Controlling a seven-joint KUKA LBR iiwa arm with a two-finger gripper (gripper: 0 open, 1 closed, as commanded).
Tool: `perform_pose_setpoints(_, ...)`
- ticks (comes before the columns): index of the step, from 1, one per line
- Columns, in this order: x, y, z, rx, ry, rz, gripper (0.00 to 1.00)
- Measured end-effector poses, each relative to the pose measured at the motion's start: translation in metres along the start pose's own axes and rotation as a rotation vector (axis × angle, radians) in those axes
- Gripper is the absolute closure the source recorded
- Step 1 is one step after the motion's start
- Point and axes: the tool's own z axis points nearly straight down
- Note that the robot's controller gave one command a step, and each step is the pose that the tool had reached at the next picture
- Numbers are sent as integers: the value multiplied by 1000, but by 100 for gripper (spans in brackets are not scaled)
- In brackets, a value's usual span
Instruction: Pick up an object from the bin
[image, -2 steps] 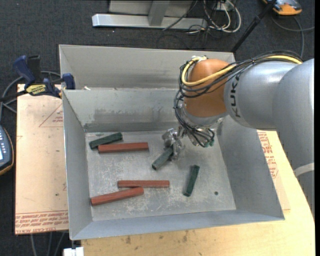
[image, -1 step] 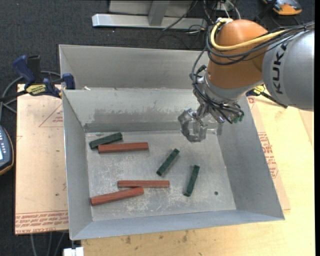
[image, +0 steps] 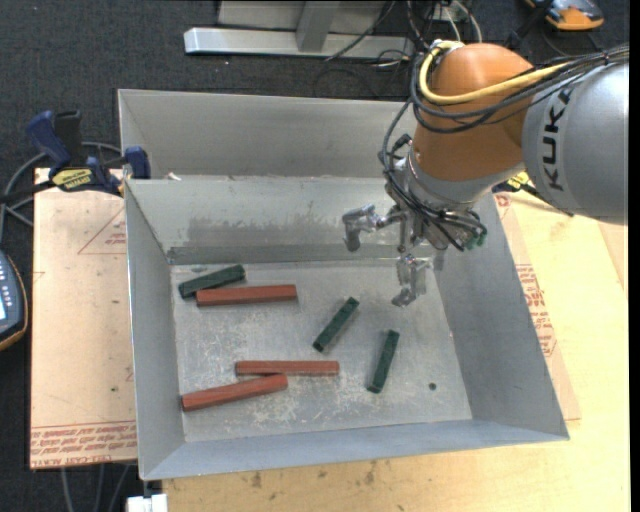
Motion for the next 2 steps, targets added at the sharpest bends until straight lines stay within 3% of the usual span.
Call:
perform_pose_setpoints(1, 44, -12, 145, -2, 3, 270, 0)
perform_pose_setpoints(2, -26, 3, 143, 1, -6, 171, 0)
